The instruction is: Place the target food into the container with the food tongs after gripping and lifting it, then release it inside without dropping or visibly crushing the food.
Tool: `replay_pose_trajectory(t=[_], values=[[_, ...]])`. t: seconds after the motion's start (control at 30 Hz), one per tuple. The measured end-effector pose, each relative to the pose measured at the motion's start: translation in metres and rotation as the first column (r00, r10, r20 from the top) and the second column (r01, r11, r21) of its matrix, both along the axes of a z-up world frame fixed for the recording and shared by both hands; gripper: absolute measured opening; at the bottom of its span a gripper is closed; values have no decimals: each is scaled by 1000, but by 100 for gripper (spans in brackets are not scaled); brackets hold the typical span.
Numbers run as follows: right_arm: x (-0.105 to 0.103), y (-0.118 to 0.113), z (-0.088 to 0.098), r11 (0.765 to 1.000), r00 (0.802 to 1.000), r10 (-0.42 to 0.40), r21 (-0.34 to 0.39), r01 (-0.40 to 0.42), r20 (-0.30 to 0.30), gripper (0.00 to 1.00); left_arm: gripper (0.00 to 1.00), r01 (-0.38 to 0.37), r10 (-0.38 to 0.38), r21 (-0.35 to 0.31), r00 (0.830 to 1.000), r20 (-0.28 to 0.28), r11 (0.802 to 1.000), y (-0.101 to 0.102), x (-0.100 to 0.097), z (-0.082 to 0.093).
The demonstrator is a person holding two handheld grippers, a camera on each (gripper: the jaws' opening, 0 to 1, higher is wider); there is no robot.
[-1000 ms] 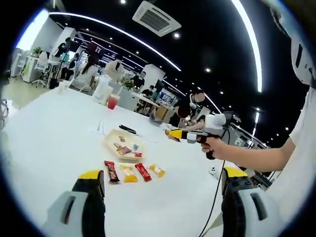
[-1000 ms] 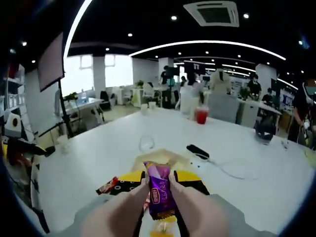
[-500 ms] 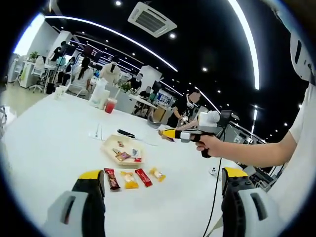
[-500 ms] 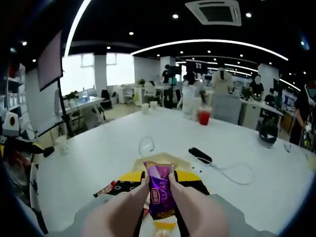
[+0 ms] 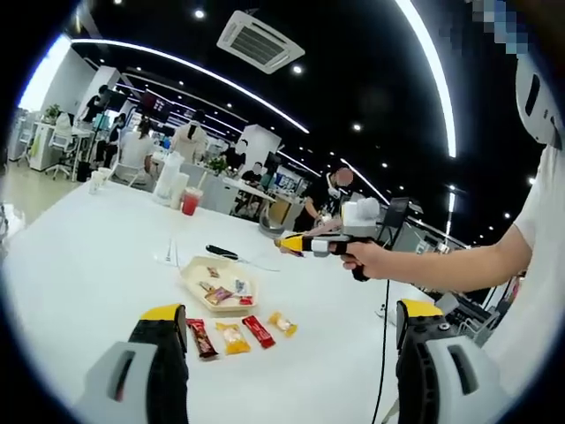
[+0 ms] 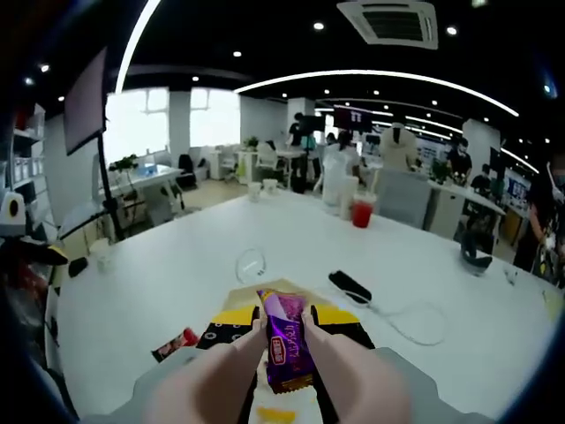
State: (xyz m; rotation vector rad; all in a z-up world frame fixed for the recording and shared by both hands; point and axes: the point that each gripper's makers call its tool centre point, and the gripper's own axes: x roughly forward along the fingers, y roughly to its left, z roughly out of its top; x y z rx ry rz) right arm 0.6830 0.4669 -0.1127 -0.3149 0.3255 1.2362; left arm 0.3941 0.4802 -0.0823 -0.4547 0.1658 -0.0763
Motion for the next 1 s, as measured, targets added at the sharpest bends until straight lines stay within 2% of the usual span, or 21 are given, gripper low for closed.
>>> replay_pose_trajectory(t=[0.13, 0.27, 0.43, 0.53, 0.63, 0.83, 1.0], values=[[2, 0, 4, 1000, 1000, 5, -8, -5, 10, 22, 99, 10, -10, -3, 1000, -9, 1000, -3, 3, -4], [6, 4, 6, 1000, 1000, 1, -5, -1, 2, 22, 99, -19, 20, -13, 1000, 13, 1000, 2, 1, 7], [12, 11, 12, 1000, 1000, -13, 13, 13, 7, 22, 99, -21, 21, -7, 1000, 14, 1000, 7, -1, 7], [14, 16, 9, 1000, 1000, -19, 19, 19, -2, 22, 99, -17, 17, -2, 1000, -3, 1000, 11, -1, 7], [12, 20, 8, 1000, 1000, -12, 14, 12, 8, 22, 99, -25, 25, 8, 1000, 12, 1000, 15, -2, 14], [19, 27, 10, 1000, 999, -18, 19, 17, 26, 22, 99, -11, 11, 1, 1000, -5, 1000, 17, 3, 6], [19, 37, 5, 1000, 1000, -18, 12, 18, 24, 22, 99, -4, 4, 21, 1000, -3, 1000, 17, 2, 11]])
